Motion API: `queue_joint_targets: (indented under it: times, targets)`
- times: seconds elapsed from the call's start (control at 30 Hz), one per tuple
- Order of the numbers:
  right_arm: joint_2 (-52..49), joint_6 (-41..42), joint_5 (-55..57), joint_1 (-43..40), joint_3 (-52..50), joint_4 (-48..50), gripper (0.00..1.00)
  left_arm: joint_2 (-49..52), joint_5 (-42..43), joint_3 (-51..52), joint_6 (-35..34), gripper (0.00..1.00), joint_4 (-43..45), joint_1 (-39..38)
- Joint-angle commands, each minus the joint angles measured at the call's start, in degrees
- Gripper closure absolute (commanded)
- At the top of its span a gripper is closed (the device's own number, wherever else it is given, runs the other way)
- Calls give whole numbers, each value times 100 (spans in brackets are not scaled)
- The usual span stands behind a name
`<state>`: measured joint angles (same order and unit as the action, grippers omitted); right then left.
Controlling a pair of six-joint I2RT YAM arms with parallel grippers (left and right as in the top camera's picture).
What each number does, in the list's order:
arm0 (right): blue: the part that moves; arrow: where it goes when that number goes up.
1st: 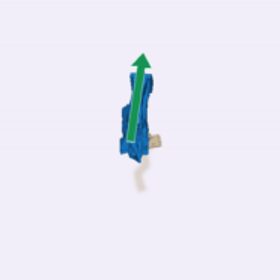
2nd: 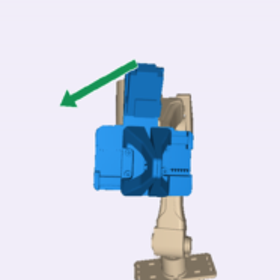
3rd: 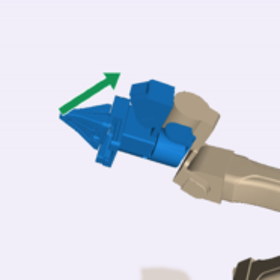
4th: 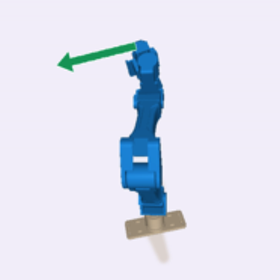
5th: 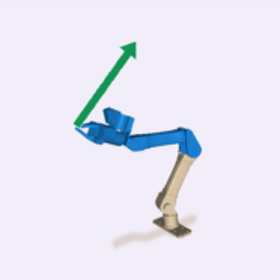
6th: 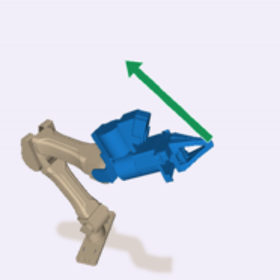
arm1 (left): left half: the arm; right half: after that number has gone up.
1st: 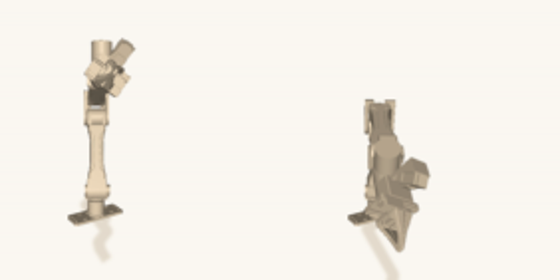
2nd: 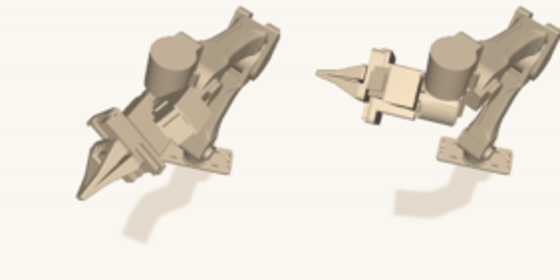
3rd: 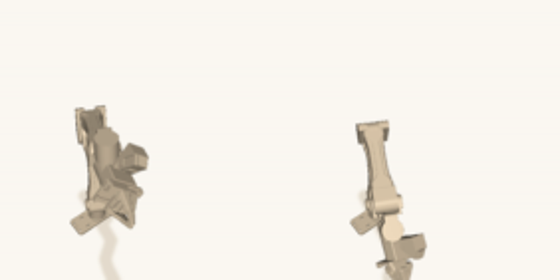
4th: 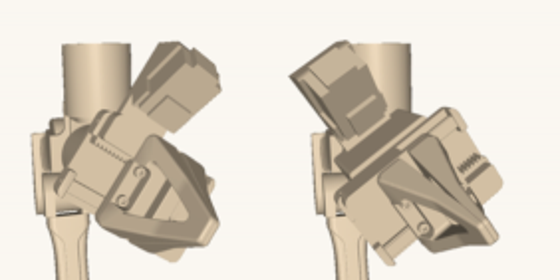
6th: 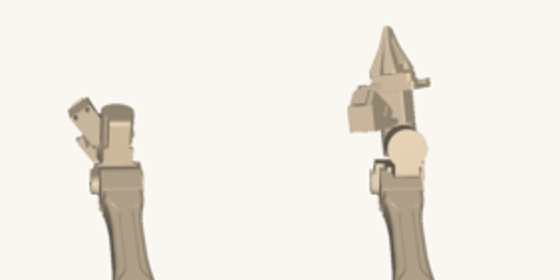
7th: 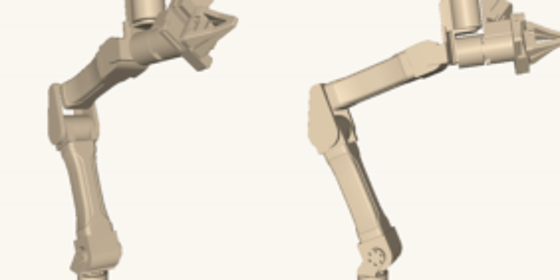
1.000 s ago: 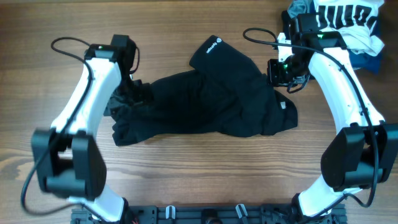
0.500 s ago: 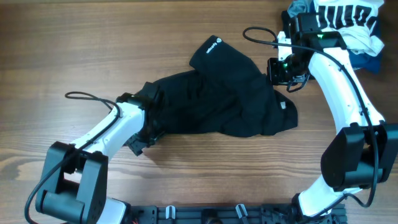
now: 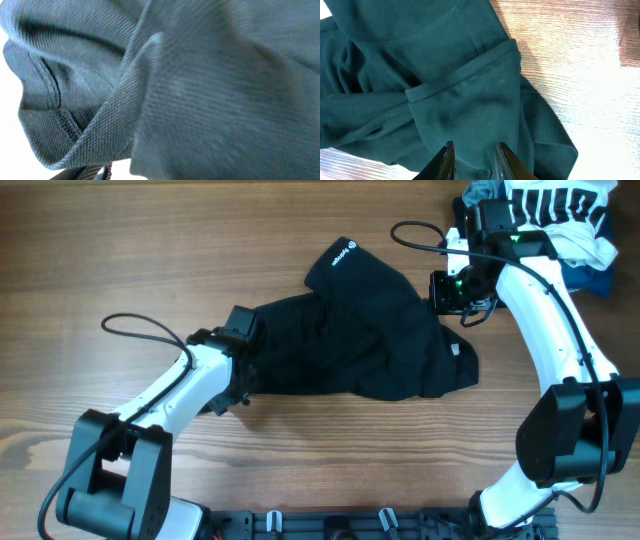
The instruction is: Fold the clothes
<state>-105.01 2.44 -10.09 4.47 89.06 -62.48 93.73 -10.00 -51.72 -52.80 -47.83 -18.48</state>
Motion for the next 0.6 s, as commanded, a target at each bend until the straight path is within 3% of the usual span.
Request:
queue_joint_targets:
  times: [0.0, 0.2, 0.3, 0.57]
  targets:
    - [-63, -74, -50, 17, -31, 31, 73, -127, -175, -444, 317, 41, -50, 0]
    - [-63, -76, -50, 17, -31, 74, 73, -116, -487, -452, 313, 52, -31, 0]
    - [-63, -79, -50, 17, -31, 74, 73, -103, -485, -442, 313, 65, -57, -2]
    - [-63, -76, -50, 17, -31, 72, 73, -92, -485, 0, 310, 84, 409, 0]
